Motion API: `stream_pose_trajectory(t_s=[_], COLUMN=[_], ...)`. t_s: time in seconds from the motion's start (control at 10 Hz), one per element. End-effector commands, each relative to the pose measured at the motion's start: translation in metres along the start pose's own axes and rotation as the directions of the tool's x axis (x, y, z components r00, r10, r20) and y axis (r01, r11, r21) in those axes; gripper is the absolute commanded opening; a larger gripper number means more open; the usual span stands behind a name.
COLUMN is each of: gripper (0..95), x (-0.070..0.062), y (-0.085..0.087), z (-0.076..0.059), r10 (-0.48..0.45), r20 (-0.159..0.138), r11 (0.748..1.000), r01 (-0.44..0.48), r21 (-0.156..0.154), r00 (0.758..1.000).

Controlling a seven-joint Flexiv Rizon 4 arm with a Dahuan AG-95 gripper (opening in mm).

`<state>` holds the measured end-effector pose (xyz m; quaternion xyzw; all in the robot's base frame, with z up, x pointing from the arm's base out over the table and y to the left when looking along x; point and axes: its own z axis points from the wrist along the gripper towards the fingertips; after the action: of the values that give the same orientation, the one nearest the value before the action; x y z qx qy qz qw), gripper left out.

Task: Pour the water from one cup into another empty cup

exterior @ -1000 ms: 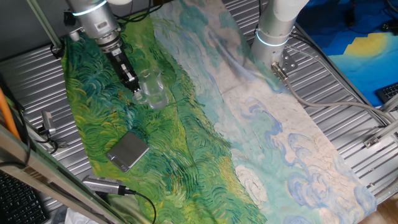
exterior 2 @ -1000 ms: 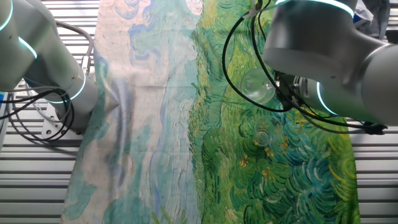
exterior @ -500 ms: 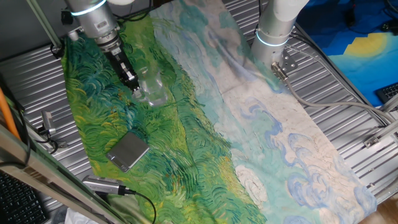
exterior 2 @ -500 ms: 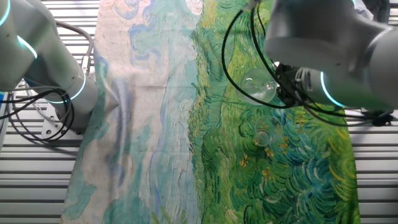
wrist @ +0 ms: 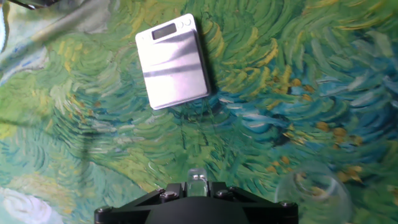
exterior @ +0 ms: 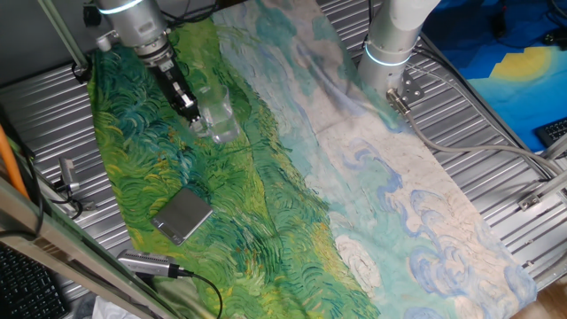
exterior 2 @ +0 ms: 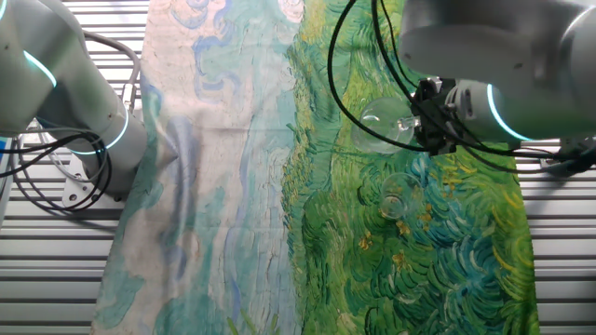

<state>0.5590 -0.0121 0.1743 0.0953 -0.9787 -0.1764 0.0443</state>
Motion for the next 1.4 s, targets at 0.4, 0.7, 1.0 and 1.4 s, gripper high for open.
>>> stream_pose_trajectory(t_s=[0.4,0.7,1.0,1.4], gripper=[0.0,0.0,0.0,0.0], x=[0.015,0.023,0.030,0.030], y=[-0.015,-0.022,-0.030,-0.030], z=[-0.018,-0.025,-0.031,-0.031], r10=[-0.021,-0.030,-0.035,-0.039], r20=[-0.024,-0.034,-0.058,-0.070], r11=[0.998,0.994,0.984,0.981], r01=[0.023,0.034,0.045,0.051], r21=[0.062,0.106,0.174,0.189], r00=[0.999,0.999,0.998,0.997])
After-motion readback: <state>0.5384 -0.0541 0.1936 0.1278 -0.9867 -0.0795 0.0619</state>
